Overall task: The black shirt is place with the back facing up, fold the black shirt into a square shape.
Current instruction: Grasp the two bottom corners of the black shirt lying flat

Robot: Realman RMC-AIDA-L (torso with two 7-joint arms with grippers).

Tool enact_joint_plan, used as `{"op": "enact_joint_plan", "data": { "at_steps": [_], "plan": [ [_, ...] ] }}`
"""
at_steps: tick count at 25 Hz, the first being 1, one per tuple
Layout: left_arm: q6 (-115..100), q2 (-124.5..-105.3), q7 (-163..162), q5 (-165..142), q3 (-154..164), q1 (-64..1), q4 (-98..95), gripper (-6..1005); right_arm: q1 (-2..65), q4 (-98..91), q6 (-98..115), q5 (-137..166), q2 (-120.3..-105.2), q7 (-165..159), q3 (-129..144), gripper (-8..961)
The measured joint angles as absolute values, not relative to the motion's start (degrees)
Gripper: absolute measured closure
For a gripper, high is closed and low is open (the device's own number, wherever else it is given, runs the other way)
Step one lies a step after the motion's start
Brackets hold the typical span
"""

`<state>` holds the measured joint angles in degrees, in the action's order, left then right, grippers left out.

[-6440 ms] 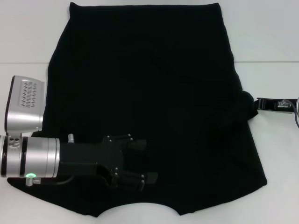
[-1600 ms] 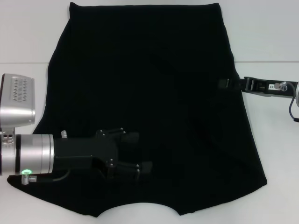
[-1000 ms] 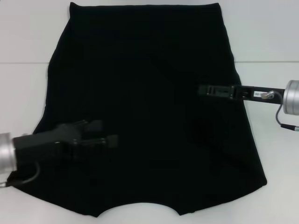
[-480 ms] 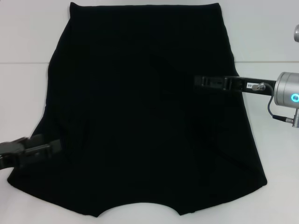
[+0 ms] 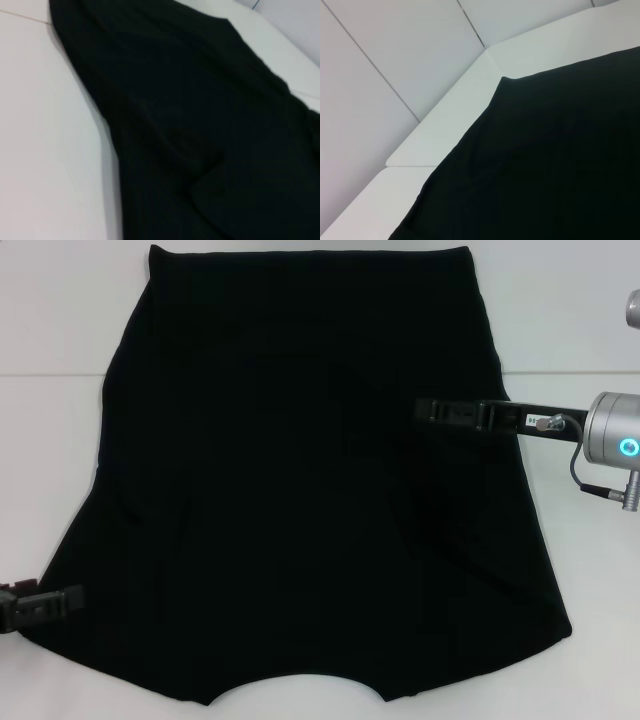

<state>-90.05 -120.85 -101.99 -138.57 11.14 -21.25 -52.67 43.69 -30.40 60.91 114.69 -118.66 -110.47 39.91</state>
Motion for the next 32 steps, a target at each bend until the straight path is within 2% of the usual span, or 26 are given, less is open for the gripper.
{"op": "enact_joint_plan", "data": {
  "at_steps": [32],
  "plan": [
    [-86.34, -121.03, -98.44, -143.50, 13.55, -21.17, -54.55, 49, 43.85, -30.41, 60.47, 114.52, -118.74, -110.91, 39.81, 54]
  ]
}}
